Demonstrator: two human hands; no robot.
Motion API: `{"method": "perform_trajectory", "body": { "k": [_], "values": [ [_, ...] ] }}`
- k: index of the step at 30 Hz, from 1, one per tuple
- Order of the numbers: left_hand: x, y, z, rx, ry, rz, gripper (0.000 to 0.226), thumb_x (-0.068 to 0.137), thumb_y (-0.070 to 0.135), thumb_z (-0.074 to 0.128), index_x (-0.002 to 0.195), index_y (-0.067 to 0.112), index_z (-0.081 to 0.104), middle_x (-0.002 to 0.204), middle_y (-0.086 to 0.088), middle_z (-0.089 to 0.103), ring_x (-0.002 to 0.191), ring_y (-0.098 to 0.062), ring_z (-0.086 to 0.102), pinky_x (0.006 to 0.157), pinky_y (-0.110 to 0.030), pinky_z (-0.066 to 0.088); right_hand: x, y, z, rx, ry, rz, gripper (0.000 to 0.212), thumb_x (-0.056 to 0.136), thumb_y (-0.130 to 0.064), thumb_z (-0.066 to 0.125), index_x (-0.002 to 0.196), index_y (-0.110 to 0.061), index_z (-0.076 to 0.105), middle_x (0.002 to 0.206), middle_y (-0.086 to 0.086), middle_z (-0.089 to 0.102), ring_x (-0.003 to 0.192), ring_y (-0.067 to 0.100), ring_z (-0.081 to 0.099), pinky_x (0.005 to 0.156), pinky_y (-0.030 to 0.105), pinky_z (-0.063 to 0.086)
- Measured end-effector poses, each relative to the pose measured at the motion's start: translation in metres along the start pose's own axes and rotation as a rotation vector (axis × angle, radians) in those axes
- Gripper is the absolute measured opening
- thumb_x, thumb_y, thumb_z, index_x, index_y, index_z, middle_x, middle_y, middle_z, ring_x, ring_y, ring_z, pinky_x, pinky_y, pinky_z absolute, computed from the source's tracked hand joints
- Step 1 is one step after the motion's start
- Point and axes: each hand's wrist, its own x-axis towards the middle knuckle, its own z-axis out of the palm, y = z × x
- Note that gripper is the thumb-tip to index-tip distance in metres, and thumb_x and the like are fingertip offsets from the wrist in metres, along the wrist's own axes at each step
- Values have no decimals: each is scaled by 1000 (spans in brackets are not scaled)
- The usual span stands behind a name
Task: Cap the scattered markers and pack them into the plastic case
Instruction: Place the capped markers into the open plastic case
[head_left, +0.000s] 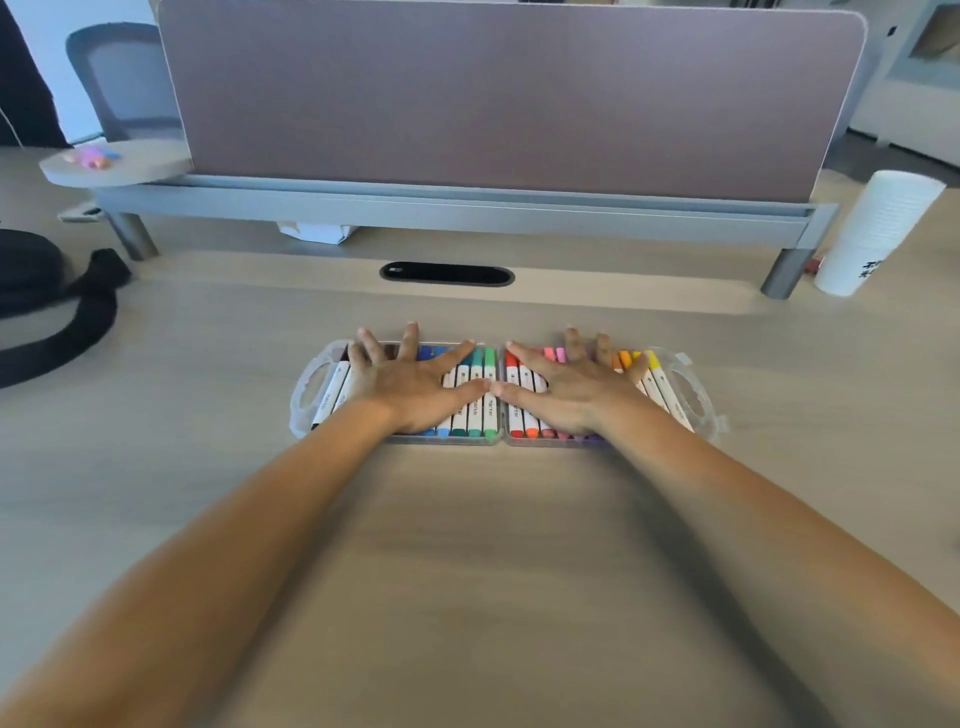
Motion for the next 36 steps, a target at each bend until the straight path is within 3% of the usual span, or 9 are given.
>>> {"method": "perform_trajectory", "body": {
  "k": [4, 10, 18, 26, 33, 36],
  "values": [
    [5, 18, 4, -30, -3, 80, 61, 82, 84, 3, 141, 68, -5, 163, 5, -16, 144, -48, -21, 110, -70, -10, 4, 0, 1, 16, -14, 42, 74, 68, -97, 6, 136, -73, -6, 164, -5, -19, 147, 37, -23, 99, 81, -12],
    [2, 11, 4, -3, 5, 52, 72, 74, 91, 1, 142, 67, -2, 163, 12, -11, 149, -35, -16, 110, -70, -13, 5, 8, 2, 11, 8, 30, 77, 67, -98, 6, 139, -71, -4, 164, -8, -16, 149, 37, -19, 102, 80, -9],
    [3, -23, 0, -40, 27, 9, 92, 66, 98, 7, 148, 57, 2, 165, 7, -5, 151, -26, -9, 120, -55, -5, 5, 36, 6, -9, 85, -50, 78, 74, -93, 10, 146, -63, 1, 165, -6, -9, 152, 24, -11, 119, 57, -2],
    [5, -36, 3, -55, 58, 24, 90, 74, 93, 11, 152, 49, 5, 165, 2, -4, 151, -26, -8, 121, -48, -3, 3, 68, 5, -7, 114, -33, 92, 77, -90, 9, 155, -43, 1, 166, 0, -8, 152, 21, -8, 123, 40, 0],
    [-5, -42, 1, -70, 50, 12, 83, 86, 82, 14, 156, 37, 4, 164, -4, -8, 151, -21, -9, 123, -40, -2, 3, 72, 12, -3, 147, -30, 108, 72, -92, 2, 158, -27, 2, 166, 1, -4, 153, 19, -5, 124, 40, 4],
    [-10, -42, -1, -57, 39, 17, 79, 89, 78, 13, 156, 37, 4, 164, -4, -8, 152, -21, -7, 123, -39, -1, -1, 71, 12, 18, 144, -35, 106, 74, -91, 4, 158, -26, 3, 166, 0, -2, 153, 19, -3, 123, 40, 5]
  ]
}}
